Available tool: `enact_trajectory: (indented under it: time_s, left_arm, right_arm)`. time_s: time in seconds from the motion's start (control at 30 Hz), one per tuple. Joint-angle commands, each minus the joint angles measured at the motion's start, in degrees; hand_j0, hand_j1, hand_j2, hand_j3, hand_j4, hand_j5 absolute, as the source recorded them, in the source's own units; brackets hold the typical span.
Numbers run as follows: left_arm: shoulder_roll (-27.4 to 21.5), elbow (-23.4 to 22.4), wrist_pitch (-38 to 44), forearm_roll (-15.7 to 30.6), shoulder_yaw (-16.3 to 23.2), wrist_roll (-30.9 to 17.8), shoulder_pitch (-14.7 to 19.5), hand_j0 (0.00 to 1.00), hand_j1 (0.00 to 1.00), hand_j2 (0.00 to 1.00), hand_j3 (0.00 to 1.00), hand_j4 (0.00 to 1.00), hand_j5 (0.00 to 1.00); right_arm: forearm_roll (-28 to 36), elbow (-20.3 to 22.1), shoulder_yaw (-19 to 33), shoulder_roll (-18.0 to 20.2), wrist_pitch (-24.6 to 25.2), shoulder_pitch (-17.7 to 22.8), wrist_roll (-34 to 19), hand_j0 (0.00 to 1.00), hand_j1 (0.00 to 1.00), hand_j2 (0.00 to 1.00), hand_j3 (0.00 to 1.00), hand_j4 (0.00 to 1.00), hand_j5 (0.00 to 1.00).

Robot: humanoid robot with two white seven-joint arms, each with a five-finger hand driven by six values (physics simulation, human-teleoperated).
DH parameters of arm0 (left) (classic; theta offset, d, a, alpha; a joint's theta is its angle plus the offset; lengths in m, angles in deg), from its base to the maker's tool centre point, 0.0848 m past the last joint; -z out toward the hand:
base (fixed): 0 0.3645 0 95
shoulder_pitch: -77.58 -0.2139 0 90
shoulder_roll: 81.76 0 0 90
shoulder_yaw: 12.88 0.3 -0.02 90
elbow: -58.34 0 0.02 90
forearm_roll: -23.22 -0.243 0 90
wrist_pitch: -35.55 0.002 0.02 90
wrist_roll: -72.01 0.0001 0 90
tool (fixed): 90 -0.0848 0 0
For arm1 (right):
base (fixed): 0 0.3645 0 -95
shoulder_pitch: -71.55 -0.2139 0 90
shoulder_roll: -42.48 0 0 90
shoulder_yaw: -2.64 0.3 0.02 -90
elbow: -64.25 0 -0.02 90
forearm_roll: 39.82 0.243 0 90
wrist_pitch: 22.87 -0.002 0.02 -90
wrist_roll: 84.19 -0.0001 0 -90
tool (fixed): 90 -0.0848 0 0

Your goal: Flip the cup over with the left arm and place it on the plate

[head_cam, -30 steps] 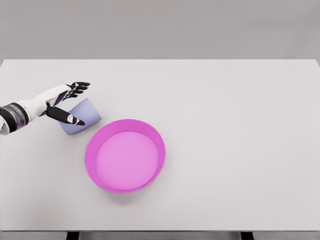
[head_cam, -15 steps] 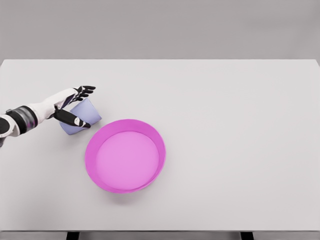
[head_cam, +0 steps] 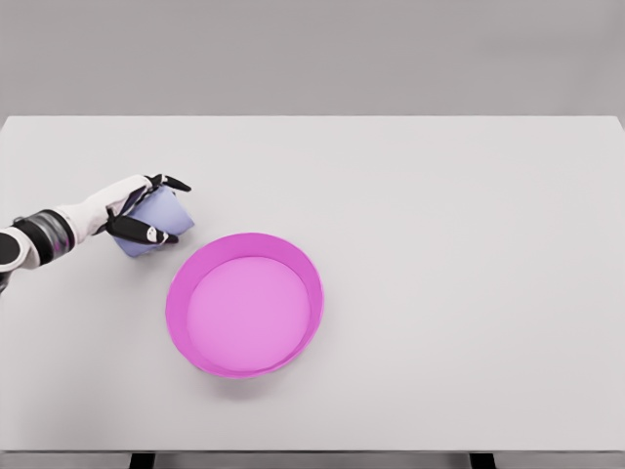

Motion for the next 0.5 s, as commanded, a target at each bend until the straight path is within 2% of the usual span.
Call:
enact_trajectory:
  time_s: [0.0, 0.23, 0.4, 0.47]
  left_arm:
    - [-0.25, 0.74, -3.20, 0.31, -0.30, -0.04, 0.00, 0.66, 0.66, 0.66, 0.66, 0.66, 0.66]
    - [-0.95, 3.64, -27.63, 0.49, -0.39, 0.22, -1.58, 0.64, 0.64, 0.64, 0.64, 0.64, 0.64]
    - [-2.36, 10.05, -30.45, 5.41, -1.62, 0.57, -5.10, 0.63, 0.63, 0.63, 0.63, 0.63, 0.63]
    - [-2.36, 11.02, -33.88, 5.50, -1.53, 0.57, -5.45, 0.63, 0.63, 0.63, 0.63, 0.63, 0.63]
  right_arm:
    - [-0.04, 0.00, 0.06, -0.01, 0.01, 0.00, -0.04, 1.00, 1.00, 1.00, 1.00, 1.00, 1.00]
    - [-0.04, 0.00, -0.02, -0.01, -0.08, 0.00, -0.04, 1.00, 1.00, 1.00, 1.00, 1.00, 1.00]
    - [-0.04, 0.00, -0.02, -0.01, -0.08, 0.00, -0.04, 1.00, 1.00, 1.00, 1.00, 1.00, 1.00]
    - [-0.04, 0.00, -0.02, -0.01, 0.01, 0.00, 0.05, 1.00, 1.00, 1.00, 1.00, 1.00, 1.00]
